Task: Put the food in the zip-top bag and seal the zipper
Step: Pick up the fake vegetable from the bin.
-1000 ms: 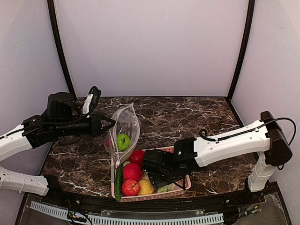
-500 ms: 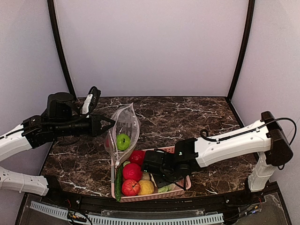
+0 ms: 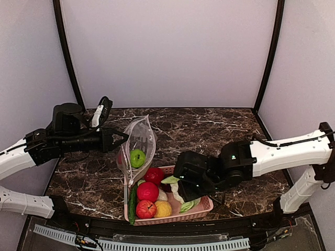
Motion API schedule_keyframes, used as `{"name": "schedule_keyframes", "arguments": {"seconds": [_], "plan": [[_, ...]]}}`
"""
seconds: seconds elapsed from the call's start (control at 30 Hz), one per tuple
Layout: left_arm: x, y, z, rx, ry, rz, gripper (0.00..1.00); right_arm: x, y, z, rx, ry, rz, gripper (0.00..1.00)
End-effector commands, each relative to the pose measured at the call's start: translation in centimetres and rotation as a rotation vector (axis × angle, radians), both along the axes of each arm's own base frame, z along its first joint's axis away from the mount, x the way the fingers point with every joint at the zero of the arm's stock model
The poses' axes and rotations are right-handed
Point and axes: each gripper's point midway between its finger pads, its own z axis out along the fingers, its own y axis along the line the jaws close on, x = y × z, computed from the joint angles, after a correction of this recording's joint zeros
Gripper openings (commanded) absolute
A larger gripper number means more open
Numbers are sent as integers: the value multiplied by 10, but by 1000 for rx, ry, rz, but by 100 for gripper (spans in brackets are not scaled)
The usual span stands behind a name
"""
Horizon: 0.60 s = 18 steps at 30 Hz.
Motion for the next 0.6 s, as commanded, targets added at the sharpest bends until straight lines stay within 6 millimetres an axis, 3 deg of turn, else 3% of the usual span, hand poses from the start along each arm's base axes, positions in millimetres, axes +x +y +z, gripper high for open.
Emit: {"name": "schedule_keyframes", "arguments": {"seconds": [0.0, 0.2, 0.57], "plan": [[0, 3, -2, 0, 3, 9, 1, -5, 1, 29, 127, -11, 56, 18], [0, -1, -6, 3, 17, -5, 1, -11, 13, 73, 313, -36, 127, 18], [-1, -7, -5, 0, 23, -33, 1, -1, 39, 196, 669, -246, 244, 17]]}}
